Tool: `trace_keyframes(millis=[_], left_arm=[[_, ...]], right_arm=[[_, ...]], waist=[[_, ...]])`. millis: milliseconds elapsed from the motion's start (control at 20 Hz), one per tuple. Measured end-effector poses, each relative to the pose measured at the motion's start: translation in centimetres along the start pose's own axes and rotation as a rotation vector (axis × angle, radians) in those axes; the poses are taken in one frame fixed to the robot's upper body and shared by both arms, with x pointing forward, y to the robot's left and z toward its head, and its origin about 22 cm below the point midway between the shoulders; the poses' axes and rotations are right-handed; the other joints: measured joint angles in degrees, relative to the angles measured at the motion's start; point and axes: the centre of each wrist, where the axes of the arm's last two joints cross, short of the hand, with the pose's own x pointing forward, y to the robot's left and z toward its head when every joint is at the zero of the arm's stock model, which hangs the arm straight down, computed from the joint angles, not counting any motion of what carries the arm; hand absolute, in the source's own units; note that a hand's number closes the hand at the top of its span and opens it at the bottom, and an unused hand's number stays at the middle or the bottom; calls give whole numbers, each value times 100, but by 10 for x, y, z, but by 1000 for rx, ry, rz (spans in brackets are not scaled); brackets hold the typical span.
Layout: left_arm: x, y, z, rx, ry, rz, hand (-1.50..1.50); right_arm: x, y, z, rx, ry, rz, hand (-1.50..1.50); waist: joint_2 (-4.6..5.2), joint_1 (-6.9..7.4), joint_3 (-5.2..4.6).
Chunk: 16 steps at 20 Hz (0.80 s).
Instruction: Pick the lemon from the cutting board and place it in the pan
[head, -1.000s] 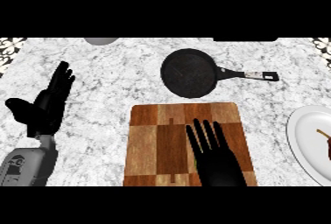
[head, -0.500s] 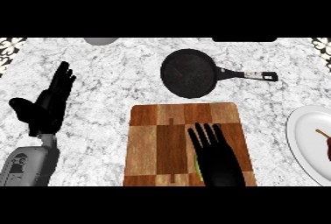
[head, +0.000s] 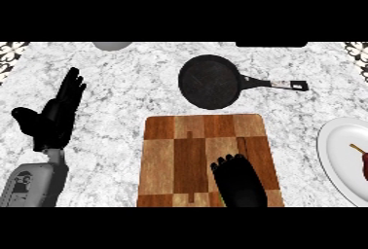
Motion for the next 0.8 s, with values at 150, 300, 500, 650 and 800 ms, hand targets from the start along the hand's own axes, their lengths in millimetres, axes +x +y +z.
trace_keyframes(millis=[150,300,500,650,800], left_arm=[[-2,-4,-1,-1,-2,-1,0],[0,6,4,2,-2,1,0],[0,-2,0,-21,-6,5,0],[1,-8,0,-35,-14,3,0],[3,-10,-2,-44,-13,4,0]], right_arm=[[-2,3,-2,-31,-8,3,150],[18,-1,4,-48,-17,-24,150],[56,-6,4,39,-61,-127,150],[79,-18,6,17,-79,-198,150],[95,-36,6,-91,-88,-252,150]], waist=[[-1,-6,-3],[0,7,-1],[42,128,5],[58,211,20],[57,253,28]])
